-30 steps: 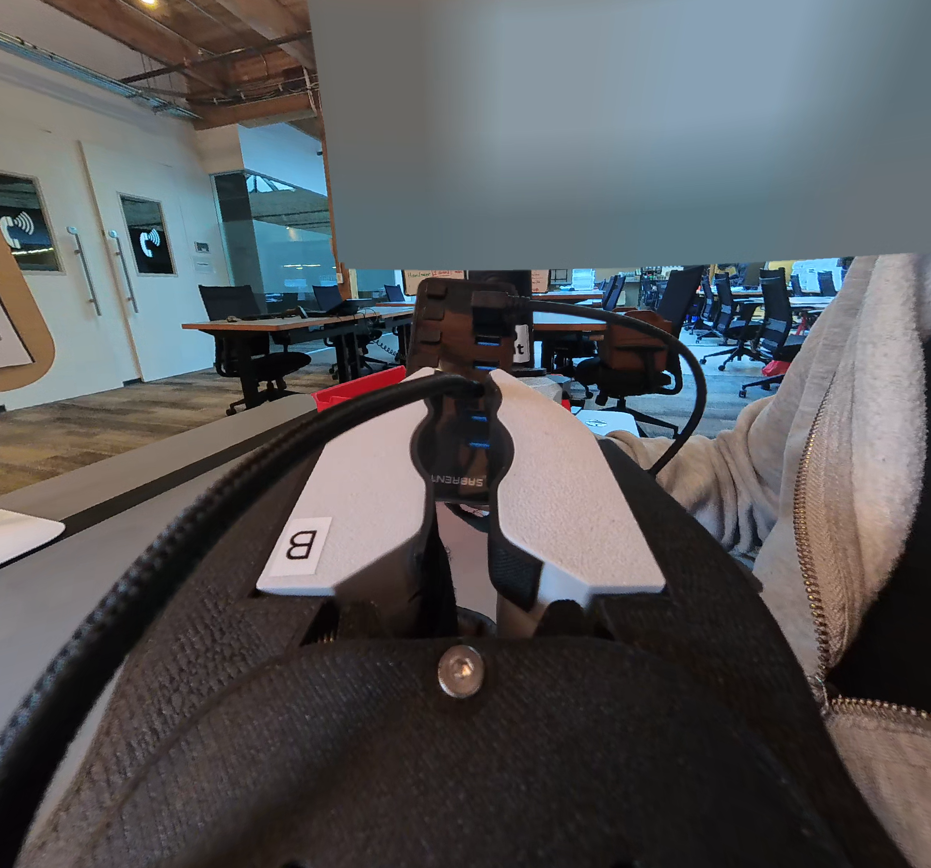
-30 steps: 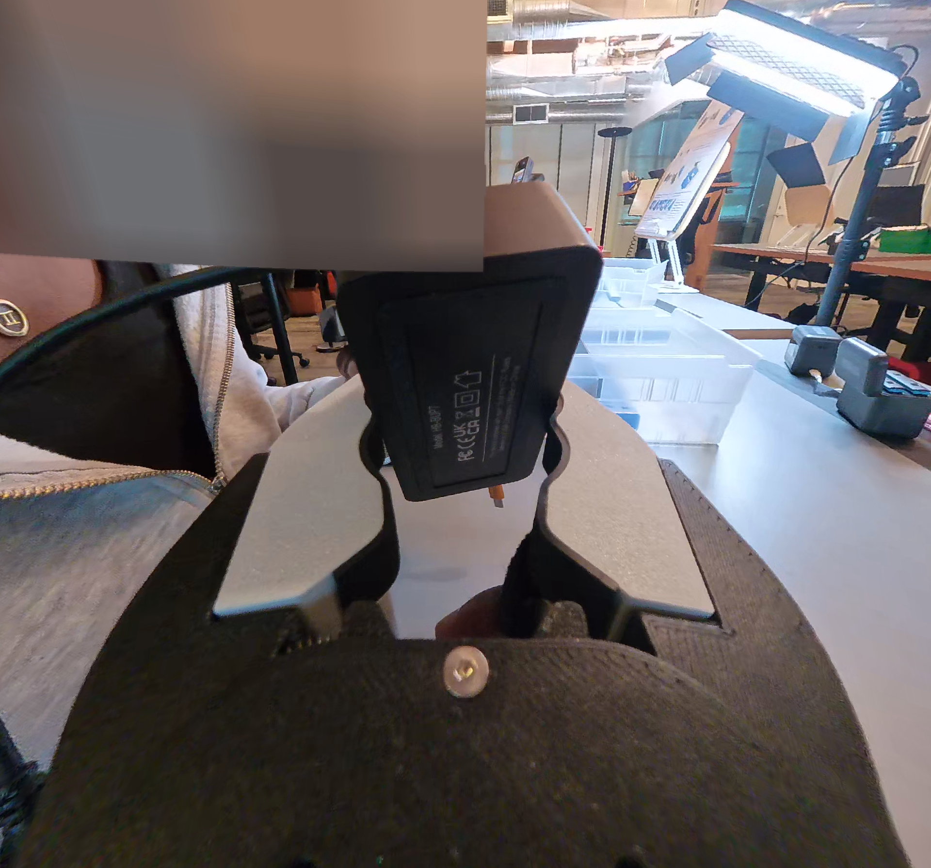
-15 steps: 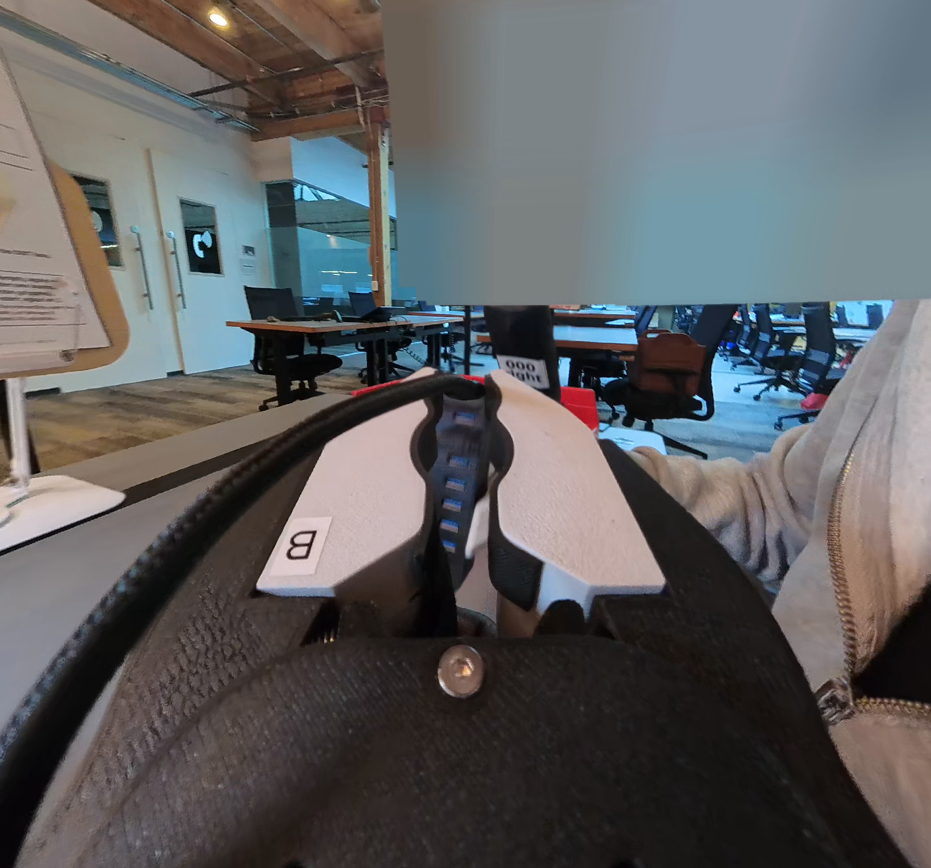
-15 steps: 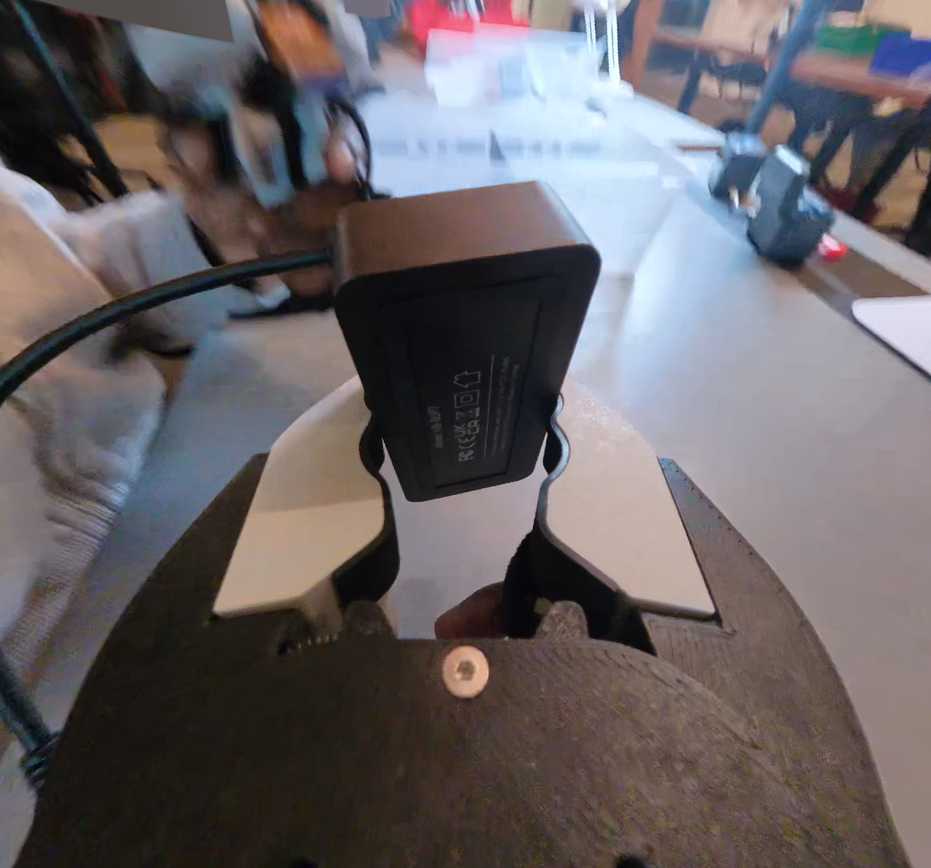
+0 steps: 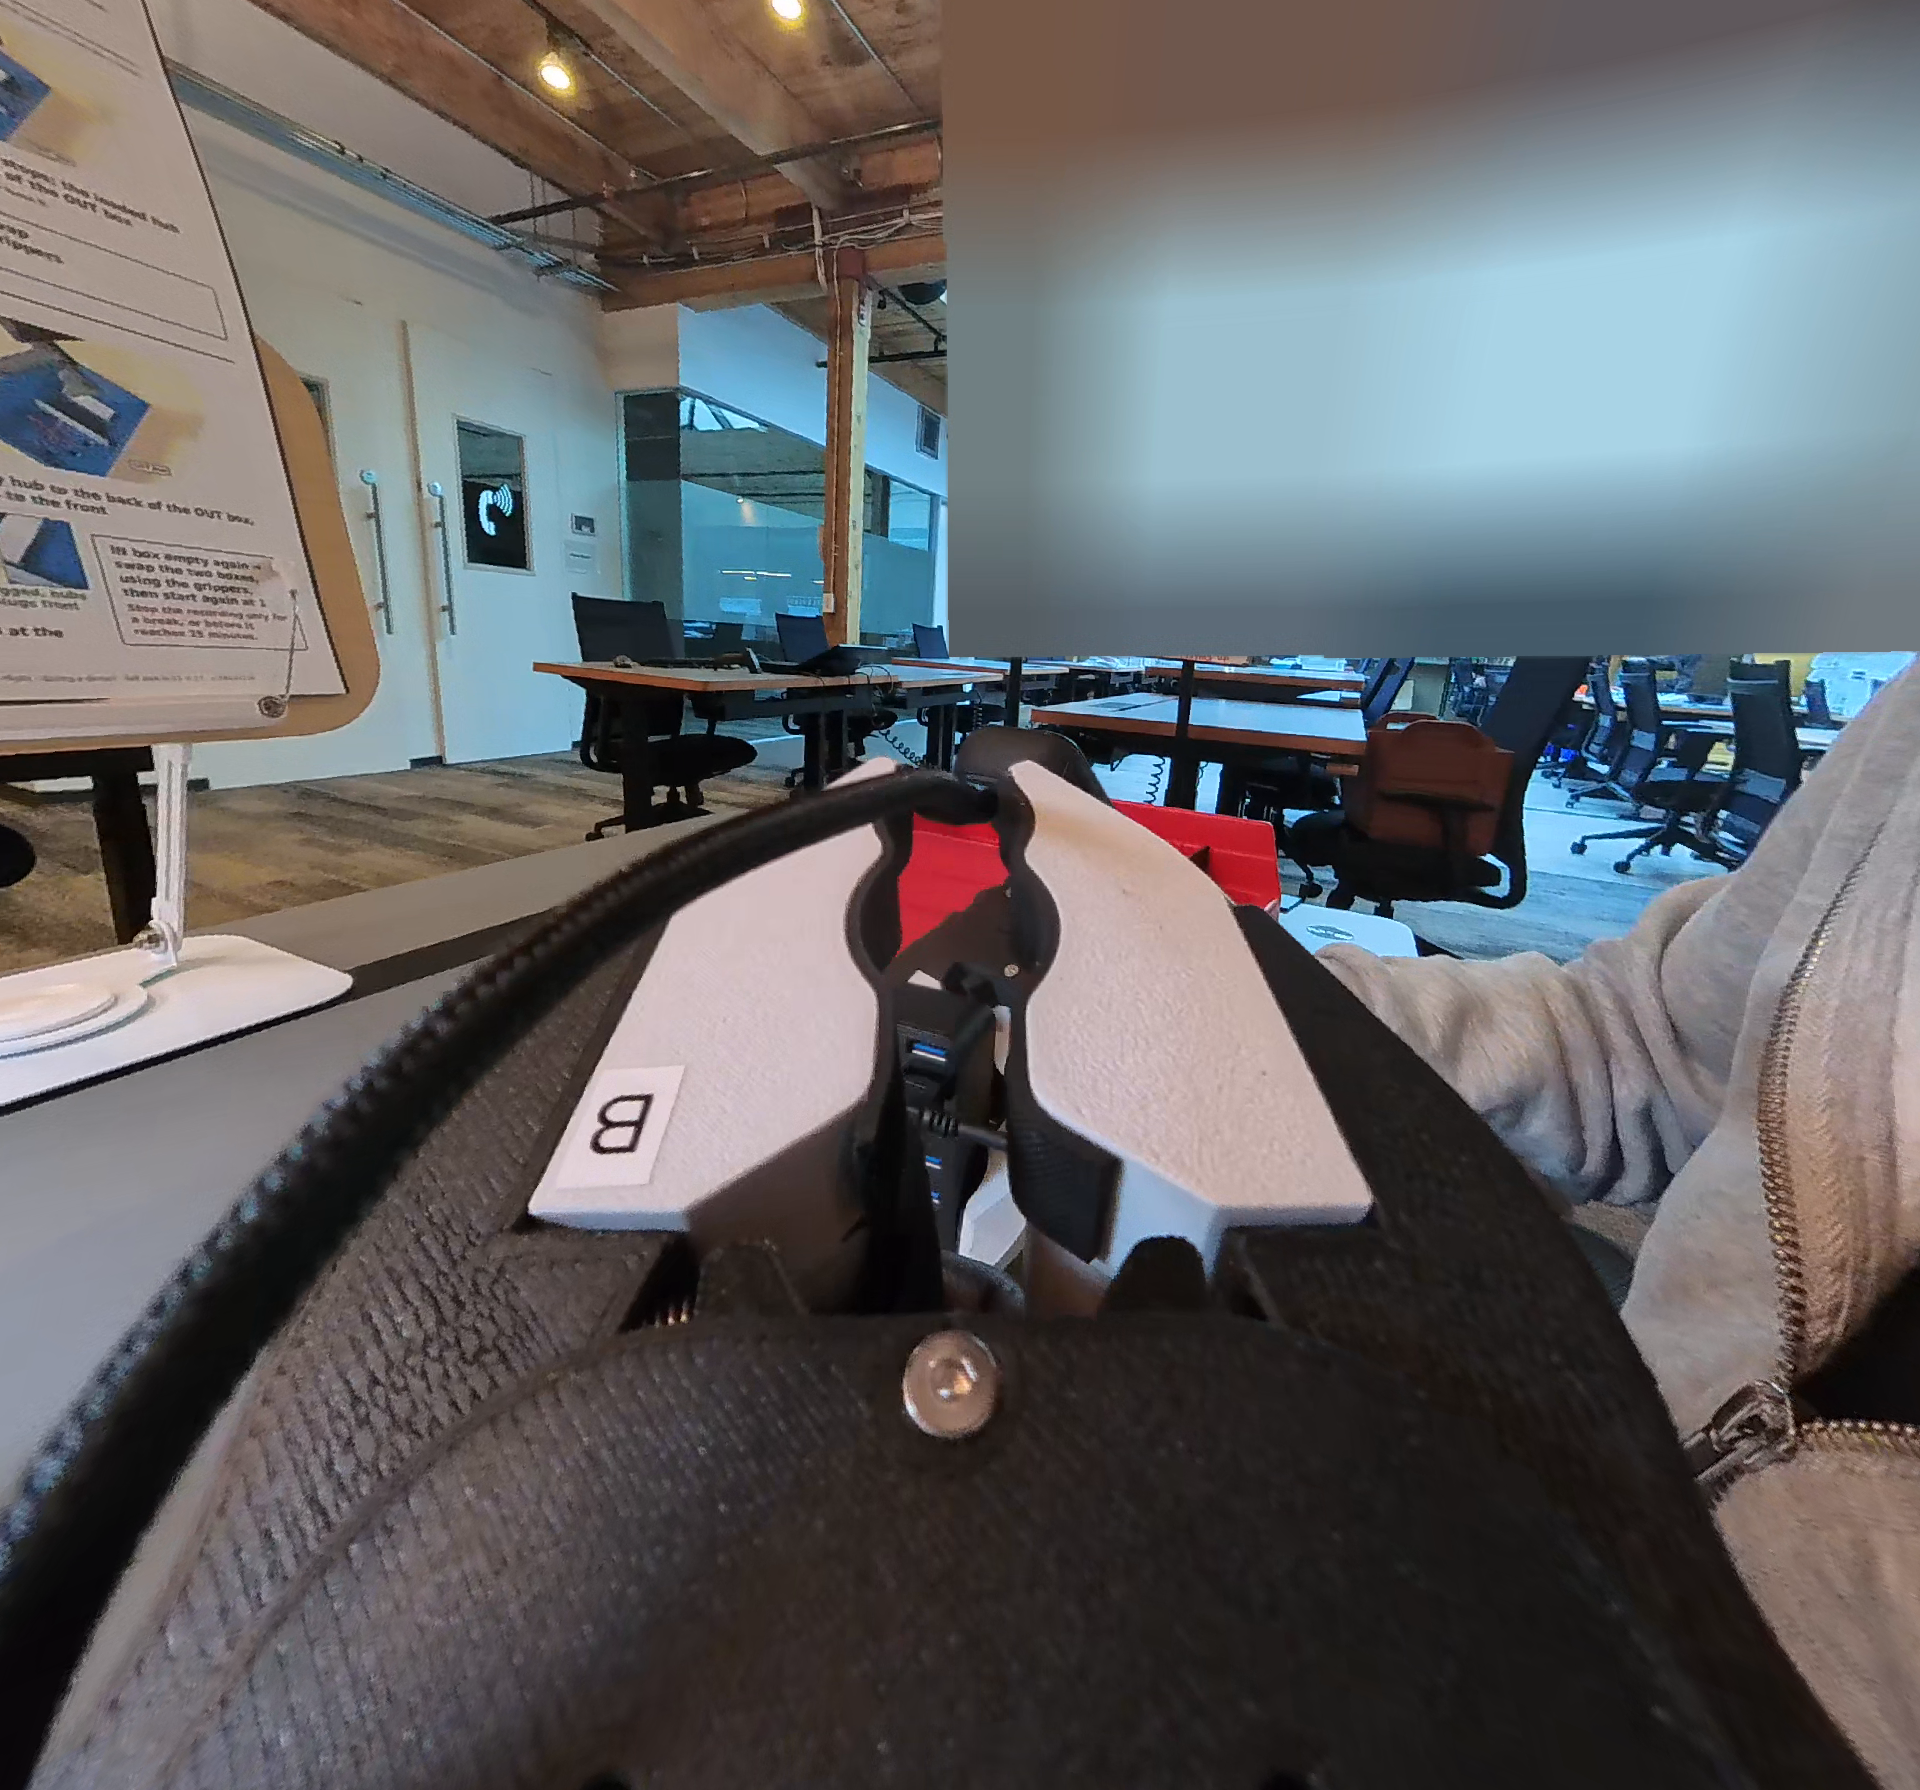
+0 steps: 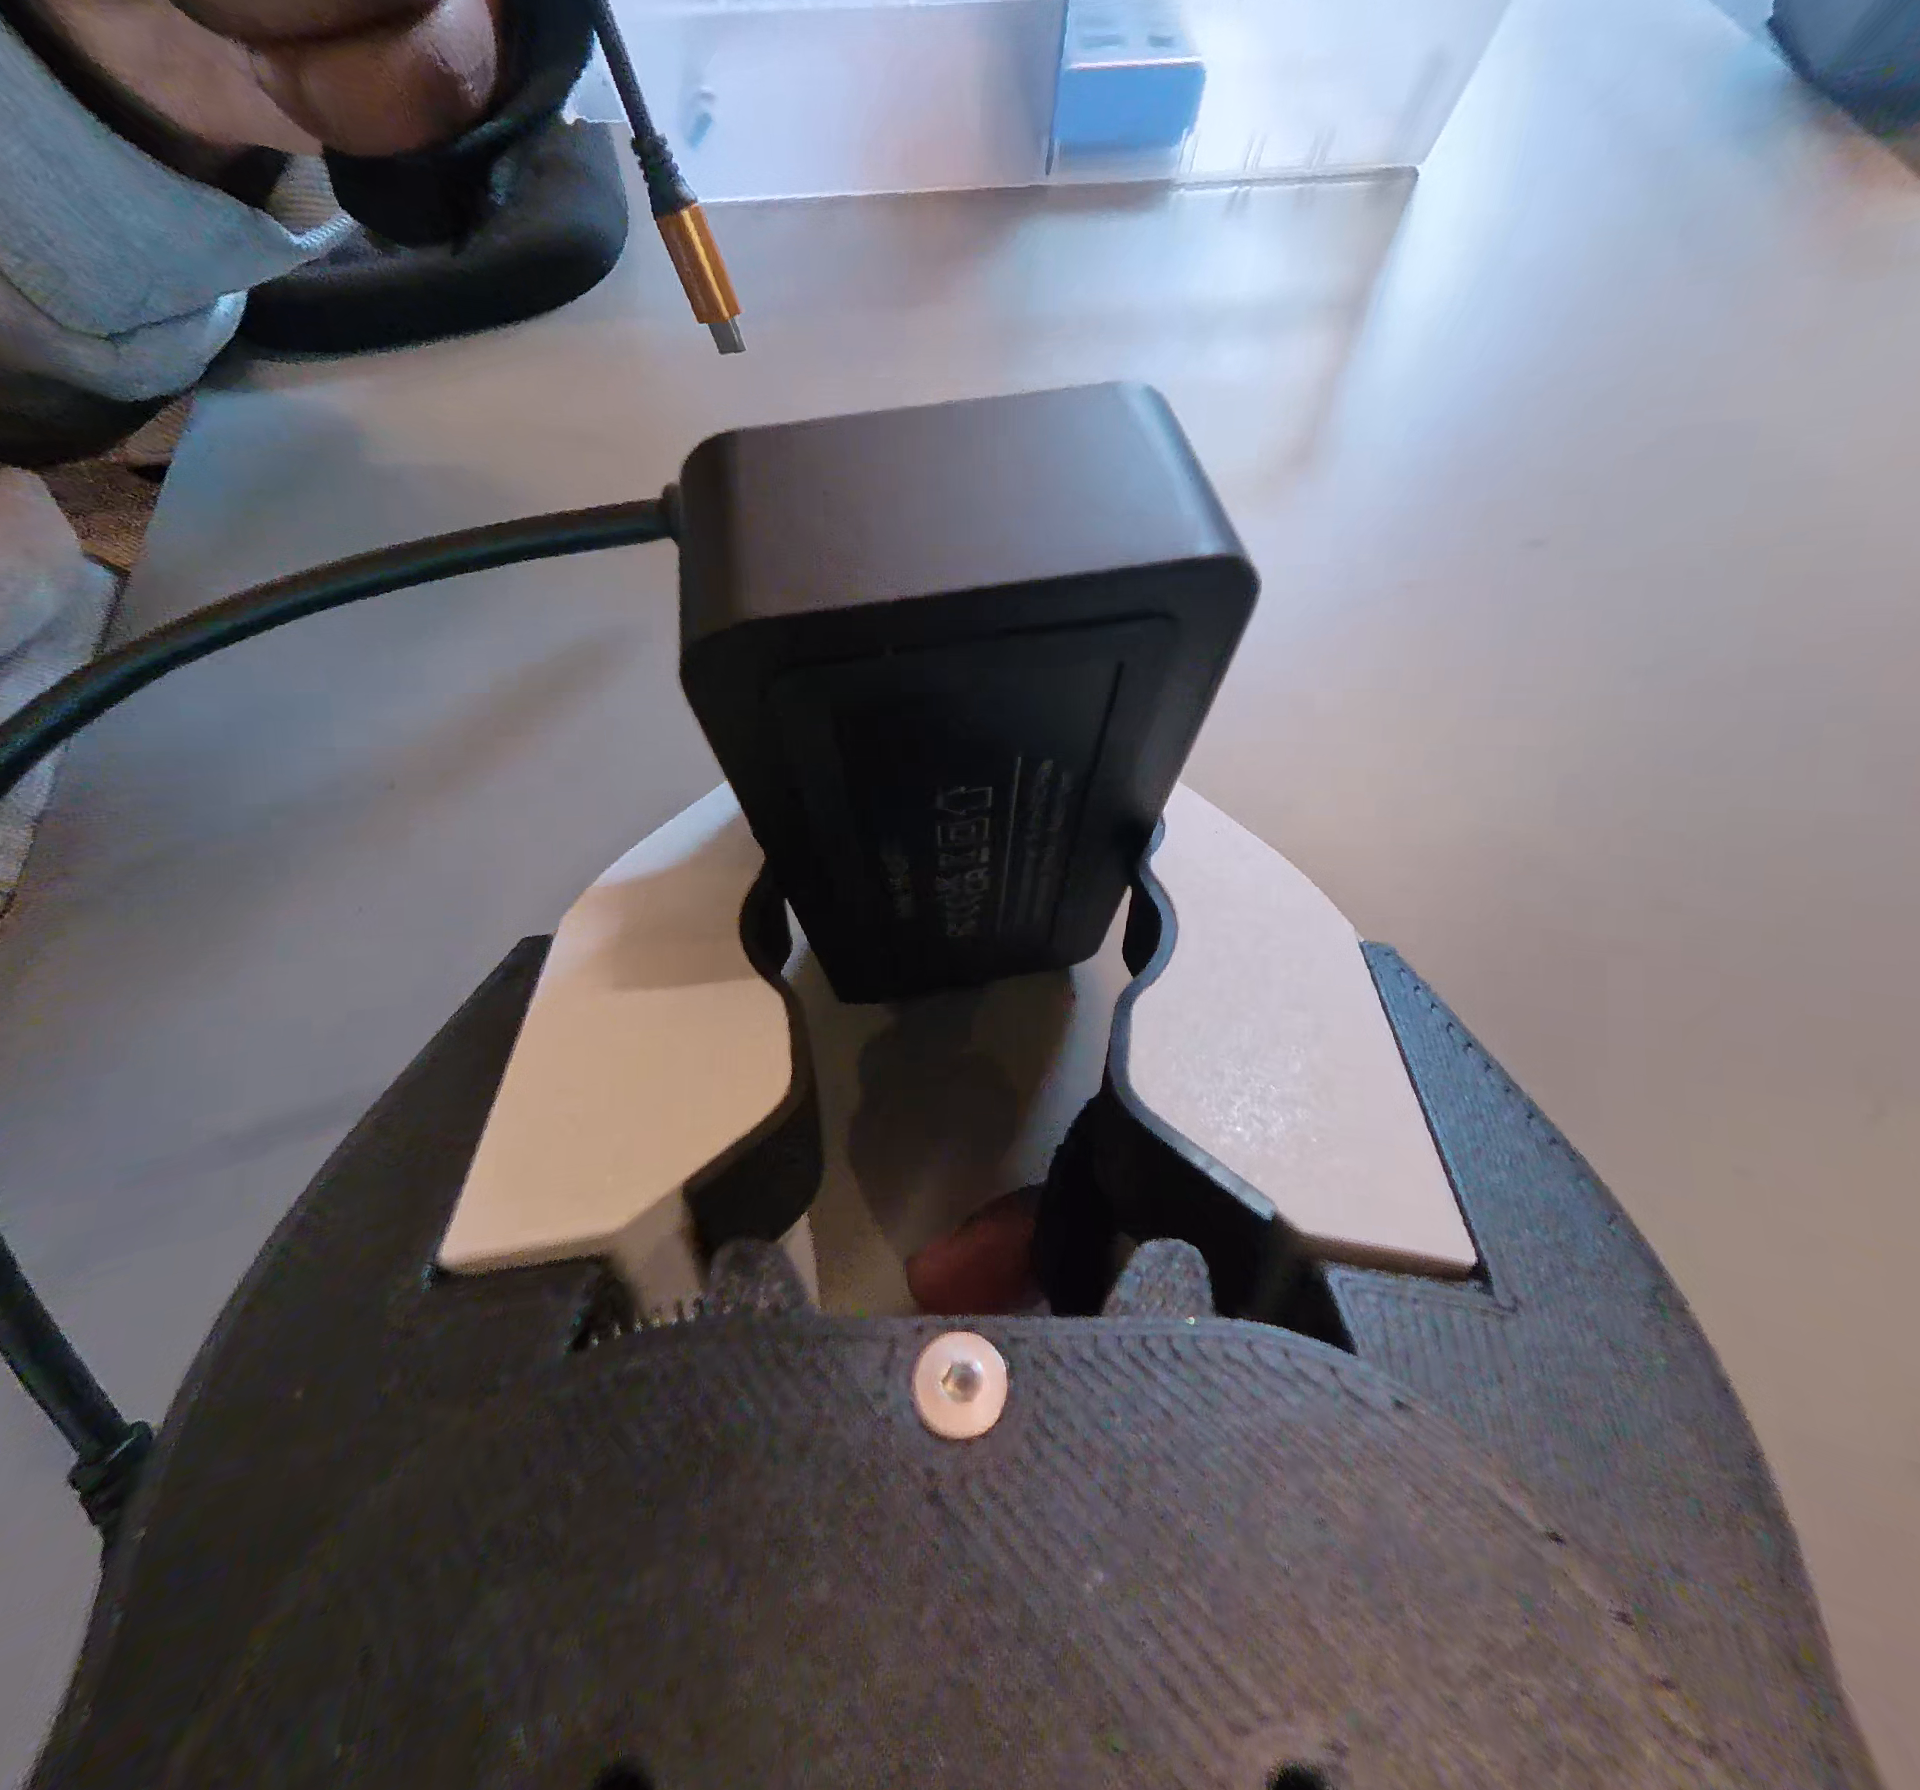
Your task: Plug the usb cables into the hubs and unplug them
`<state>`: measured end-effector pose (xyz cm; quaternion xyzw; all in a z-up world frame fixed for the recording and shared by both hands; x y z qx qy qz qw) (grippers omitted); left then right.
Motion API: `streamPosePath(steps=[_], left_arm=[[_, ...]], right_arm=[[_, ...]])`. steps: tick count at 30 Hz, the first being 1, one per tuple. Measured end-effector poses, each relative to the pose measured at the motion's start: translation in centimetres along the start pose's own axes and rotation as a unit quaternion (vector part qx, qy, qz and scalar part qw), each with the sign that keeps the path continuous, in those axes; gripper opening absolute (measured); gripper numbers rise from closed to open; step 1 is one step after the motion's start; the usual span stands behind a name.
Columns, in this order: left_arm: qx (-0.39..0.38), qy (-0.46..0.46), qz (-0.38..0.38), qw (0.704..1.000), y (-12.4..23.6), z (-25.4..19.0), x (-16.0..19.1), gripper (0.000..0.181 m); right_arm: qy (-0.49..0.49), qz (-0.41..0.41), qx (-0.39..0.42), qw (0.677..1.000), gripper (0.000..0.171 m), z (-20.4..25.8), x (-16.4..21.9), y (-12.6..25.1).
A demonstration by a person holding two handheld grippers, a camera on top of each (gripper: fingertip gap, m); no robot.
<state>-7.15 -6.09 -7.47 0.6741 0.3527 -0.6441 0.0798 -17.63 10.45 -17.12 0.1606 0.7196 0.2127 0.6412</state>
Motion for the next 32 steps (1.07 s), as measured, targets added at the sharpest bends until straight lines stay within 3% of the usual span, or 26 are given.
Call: streamPosePath(steps=[4,10,15,18,21,28,32], left_arm=[[0.004,0.003,0.005,1.0,-0.2,-0.1,0.2,0.015],[0.004,0.008,0.009,1.0,-0.4,-0.1,0.4,0.015],[0.001,0.044,0.005,0.999,-0.4,0.2,0.6,0.015],[0.02,0.123,-0.007,0.992,-0.4,0.6,0.6,0.015],[0.056,0.204,-0.013,0.977,-0.7,0.7,0.8,0.015],[0.099,0.261,0.009,0.96,-2.0,-0.3,1.9,0.015],[0.119,0.267,0.028,0.956,-2.4,-0.8,2.3,0.019]], right_arm=[[0.004,0.002,0.003,1.0,0.066,0.1,0.0,0.1],[0.016,0.002,0.006,1.0,0.085,0.1,-0.4,0.8],[0.058,-0.062,0.047,0.995,0.092,-0.3,-2.4,4.4],[0.158,-0.167,0.156,0.961,0.073,0.4,-5.0,7.6],[0.311,-0.229,0.278,0.879,0.055,3.0,-7.3,8.4],[0.38,-0.243,0.26,0.854,0.037,6.4,-9.5,5.2],[0.406,-0.23,0.261,0.845,0.009,6.8,-9.3,4.6]])
Point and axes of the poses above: each gripper's, where its closed fingertips meet, y back along the fingers, x out of its underside, z = x × y across the jaws, the point moved 8 cm from there along y, back along the fingers, and after that the axes turned 6 degrees about y, right-handed, at the moved point
